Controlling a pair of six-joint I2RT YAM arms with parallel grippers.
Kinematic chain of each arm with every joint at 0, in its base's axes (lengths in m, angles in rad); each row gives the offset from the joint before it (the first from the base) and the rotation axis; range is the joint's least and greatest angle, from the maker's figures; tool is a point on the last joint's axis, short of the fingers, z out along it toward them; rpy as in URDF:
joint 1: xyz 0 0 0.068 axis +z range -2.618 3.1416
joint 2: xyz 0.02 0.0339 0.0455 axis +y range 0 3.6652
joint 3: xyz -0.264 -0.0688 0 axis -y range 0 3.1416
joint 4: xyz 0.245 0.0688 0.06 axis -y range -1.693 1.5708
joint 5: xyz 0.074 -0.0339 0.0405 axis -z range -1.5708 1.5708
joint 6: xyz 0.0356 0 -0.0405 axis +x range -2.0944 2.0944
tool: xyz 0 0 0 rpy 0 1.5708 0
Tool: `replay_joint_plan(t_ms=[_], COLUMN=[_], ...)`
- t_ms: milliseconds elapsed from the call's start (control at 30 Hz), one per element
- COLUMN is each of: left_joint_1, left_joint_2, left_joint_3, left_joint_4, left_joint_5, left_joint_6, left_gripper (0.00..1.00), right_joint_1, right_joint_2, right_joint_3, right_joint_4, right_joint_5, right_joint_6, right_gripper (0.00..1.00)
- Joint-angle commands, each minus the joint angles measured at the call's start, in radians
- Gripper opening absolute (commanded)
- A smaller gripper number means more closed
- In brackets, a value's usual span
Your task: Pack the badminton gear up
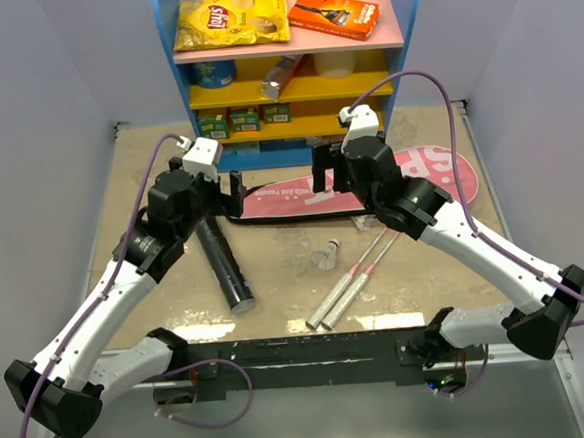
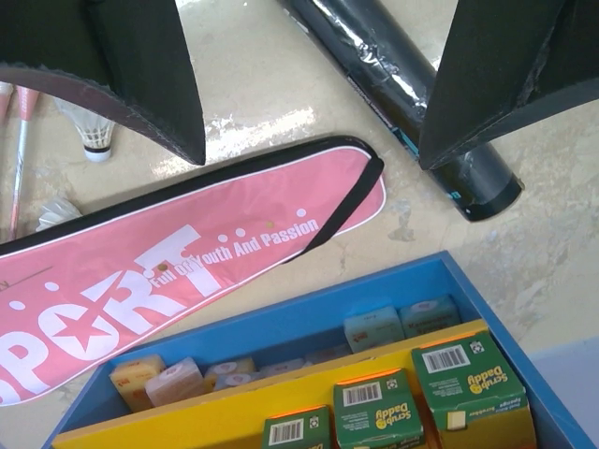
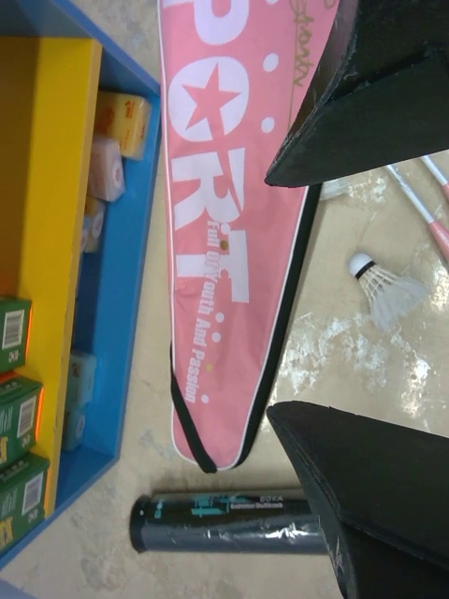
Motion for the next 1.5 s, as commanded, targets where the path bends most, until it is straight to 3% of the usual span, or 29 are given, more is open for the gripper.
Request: replay_joint_plan(t_ms=[0, 133, 300, 433, 567, 700, 1000, 1467], left_joint_1=[0.000, 0.000, 0.029, 0.167, 0.268, 0.290, 0.316, 0.365], left_joint_2=[0.001, 0.046, 0.136, 0.221, 0.294, 0.459, 0.742, 0.925], left_joint_3=[0.066, 0.116, 0.163, 0.220, 0.221, 0.284, 0.401, 0.376], left_joint_4=[-0.045, -0.116, -0.197, -0.281, -0.284, -0.333, -0.386, -0.280], left_joint_5=[-0.006, -0.063, -0.259, -0.213, -0.247, -0.274, -0.274, -0.179], left_joint_6=[-0.040, -0.102, -0.212, -0.302, -0.404, -0.456, -0.525, -0.534], left_gripper=[1.00, 1.00, 1.00, 1.00, 1.00, 1.00, 1.00, 1.00], right_joint_1=[0.000, 0.000, -0.008, -0.043, -0.043, -0.041, -0.043, -0.041], right_joint_2=[0.013, 0.030, 0.038, 0.101, 0.086, 0.082, 0.072, 0.033], right_joint_3=[0.041, 0.035, -0.033, 0.004, -0.034, -0.100, -0.183, -0.280], right_joint_4=[-0.030, -0.039, 0.002, -0.079, -0.038, 0.013, 0.054, 0.086], right_joint_5=[0.131, 0.091, 0.109, 0.024, -0.117, -0.272, -0.362, -0.385], right_joint_6=[0.008, 0.015, 0.026, 0.047, 0.074, 0.081, 0.094, 0.094], right_gripper=[0.99, 0.99, 0.99, 0.99, 0.99, 0.99, 0.99, 0.99])
